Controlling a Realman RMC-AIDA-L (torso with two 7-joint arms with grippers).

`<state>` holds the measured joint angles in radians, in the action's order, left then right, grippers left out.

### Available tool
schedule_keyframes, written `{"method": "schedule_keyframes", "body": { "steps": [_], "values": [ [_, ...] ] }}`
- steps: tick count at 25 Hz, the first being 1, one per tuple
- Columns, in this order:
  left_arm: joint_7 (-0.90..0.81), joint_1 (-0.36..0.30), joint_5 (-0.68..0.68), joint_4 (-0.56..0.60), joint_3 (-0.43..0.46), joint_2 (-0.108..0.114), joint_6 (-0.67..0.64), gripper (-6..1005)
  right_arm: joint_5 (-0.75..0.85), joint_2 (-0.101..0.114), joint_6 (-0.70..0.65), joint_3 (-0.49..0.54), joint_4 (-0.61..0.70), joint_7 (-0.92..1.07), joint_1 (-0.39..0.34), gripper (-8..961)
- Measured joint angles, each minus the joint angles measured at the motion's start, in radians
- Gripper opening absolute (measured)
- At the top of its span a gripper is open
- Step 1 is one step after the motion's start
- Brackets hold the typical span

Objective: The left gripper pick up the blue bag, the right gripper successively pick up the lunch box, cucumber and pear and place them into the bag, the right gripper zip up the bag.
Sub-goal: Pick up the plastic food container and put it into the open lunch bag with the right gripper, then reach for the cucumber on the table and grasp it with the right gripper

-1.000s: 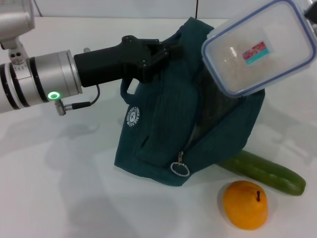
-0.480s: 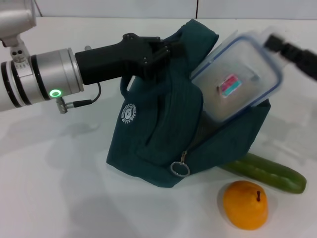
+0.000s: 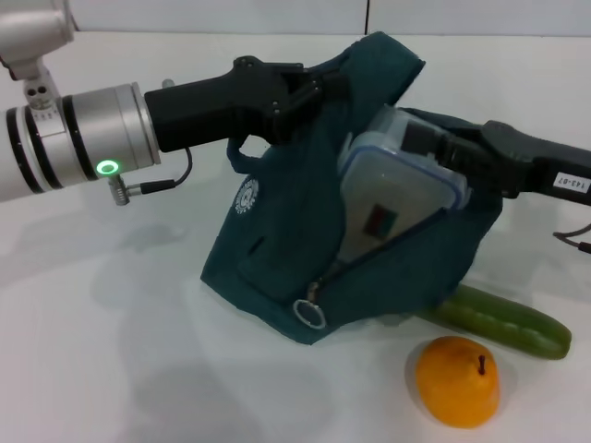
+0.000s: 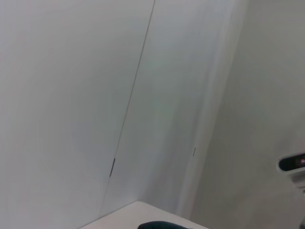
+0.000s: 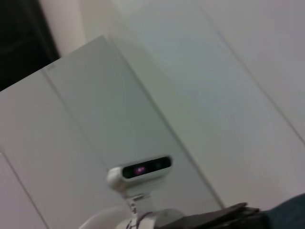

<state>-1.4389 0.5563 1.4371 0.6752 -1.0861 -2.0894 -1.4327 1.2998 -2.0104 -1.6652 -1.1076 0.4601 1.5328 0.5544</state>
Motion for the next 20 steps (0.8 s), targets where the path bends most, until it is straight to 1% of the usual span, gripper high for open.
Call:
{"method": "schedule_keyframes", "body": {
  "steps": [2, 6, 9, 11, 14, 17, 20],
  "values": [
    [0.003, 0.002, 0.000, -0.003, 0.000, 0.000, 0.000, 41, 0.001, 0.000, -0.011, -0.009, 0.009, -0.007, 0.000, 97],
    [0.003, 0.006, 0.000, -0.004, 0.000, 0.000, 0.000, 41, 0.003, 0.000, 0.013, -0.009, 0.011, -0.006, -0.003, 97],
    [0.001, 0.007, 0.000, -0.004, 0.000, 0.000, 0.000, 41, 0.004, 0.002, 0.028, -0.001, 0.028, -0.012, -0.017, 148],
    [-0.001, 0.007, 0.001, -0.004, 0.000, 0.000, 0.000, 41, 0.003, 0.005, 0.041, 0.004, 0.060, -0.021, -0.039, 182],
    [-0.001, 0.007, 0.001, -0.005, 0.002, 0.000, 0.000, 40, -0.002, 0.008, 0.046, 0.014, 0.155, -0.042, -0.092, 395],
    [-0.002, 0.004, 0.001, -0.005, 0.006, 0.001, 0.000, 40, 0.001, 0.010, 0.025, 0.054, 0.281, -0.046, -0.165, 469],
    [-0.002, 0.000, 0.004, -0.005, 0.006, 0.002, 0.000, 40, 0.047, 0.019, 0.000, 0.101, 0.434, -0.013, -0.240, 544]
  ]
}}
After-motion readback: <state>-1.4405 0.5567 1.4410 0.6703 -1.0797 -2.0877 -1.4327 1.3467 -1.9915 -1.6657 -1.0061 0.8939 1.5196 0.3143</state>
